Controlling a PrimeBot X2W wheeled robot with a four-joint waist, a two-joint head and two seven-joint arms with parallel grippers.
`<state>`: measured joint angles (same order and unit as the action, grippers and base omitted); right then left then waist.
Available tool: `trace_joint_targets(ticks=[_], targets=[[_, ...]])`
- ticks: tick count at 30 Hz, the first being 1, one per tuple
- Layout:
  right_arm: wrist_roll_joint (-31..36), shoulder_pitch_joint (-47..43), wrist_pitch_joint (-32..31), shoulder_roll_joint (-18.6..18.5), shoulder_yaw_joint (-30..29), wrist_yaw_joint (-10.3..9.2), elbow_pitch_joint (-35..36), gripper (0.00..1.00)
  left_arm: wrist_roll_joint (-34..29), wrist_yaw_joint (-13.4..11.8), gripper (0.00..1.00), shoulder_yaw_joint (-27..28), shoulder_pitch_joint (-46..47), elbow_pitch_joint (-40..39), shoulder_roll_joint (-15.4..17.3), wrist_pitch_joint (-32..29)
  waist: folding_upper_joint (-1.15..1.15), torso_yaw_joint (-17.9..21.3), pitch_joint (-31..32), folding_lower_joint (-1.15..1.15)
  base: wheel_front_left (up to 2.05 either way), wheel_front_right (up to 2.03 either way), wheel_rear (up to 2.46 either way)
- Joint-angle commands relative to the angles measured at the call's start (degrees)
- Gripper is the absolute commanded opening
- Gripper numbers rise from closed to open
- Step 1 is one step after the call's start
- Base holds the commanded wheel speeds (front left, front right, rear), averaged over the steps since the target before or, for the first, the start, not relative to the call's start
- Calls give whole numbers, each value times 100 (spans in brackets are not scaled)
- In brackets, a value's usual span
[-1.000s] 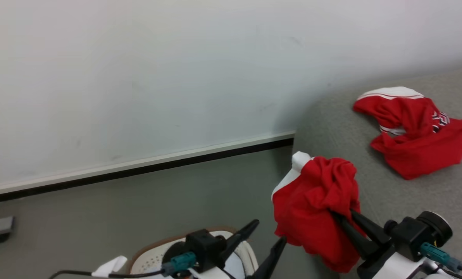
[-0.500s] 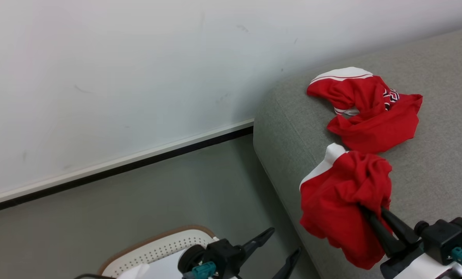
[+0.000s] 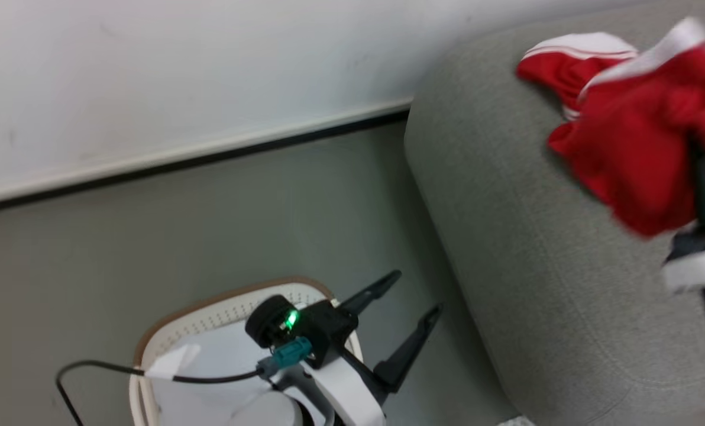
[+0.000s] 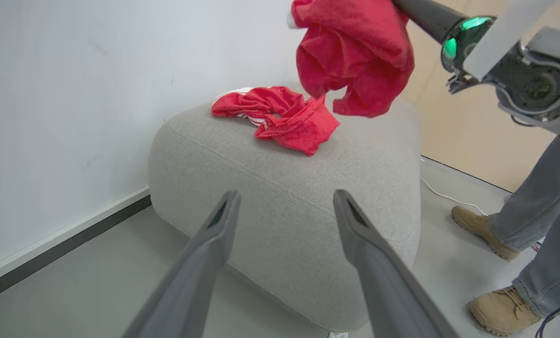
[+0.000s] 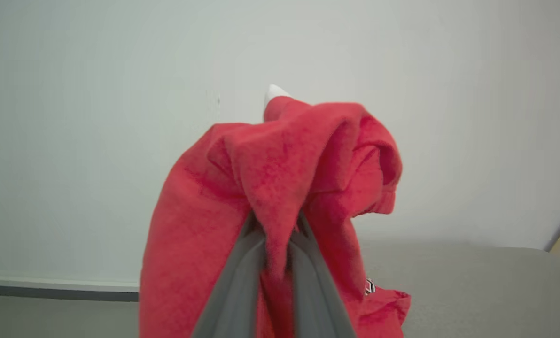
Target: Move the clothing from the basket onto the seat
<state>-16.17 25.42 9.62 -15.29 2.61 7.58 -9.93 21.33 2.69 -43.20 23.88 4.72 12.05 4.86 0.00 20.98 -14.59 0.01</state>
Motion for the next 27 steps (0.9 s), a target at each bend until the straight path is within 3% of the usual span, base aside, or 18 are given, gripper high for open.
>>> trace_joint_targets(ticks=[1, 12, 13, 20, 27], targets=[[127, 411, -1, 6, -283, -16, -155, 0, -79, 19, 100, 34, 149, -52, 58, -3, 0, -372, -583, -1, 0, 0, 0], [746, 3373, -761, -568, -2370, -16, -1547, 0, -90, -58, 100, 407, 576, -197, 276, 283, 0, -1241, -1770, -1, 0, 0, 0], [746, 3373, -761, -568, -2370, -16, -1547, 0, -90, -58, 100, 407, 576, -197, 276, 283, 0, -1241, -1770, -1, 0, 0, 0], [1385, 4232, -1072, -812, -3838, -16, -2391, 0, 44, -230, 100, 643, 437, -284, 381, 439, 0, -1635, -2235, -1, 0, 0, 0], [2391, 4256, -923, -574, -5461, -16, -3226, 0, 94, -385, 100, 735, 190, -391, 576, 423, 0, -1719, -2493, -1, 0, 0, 0]])
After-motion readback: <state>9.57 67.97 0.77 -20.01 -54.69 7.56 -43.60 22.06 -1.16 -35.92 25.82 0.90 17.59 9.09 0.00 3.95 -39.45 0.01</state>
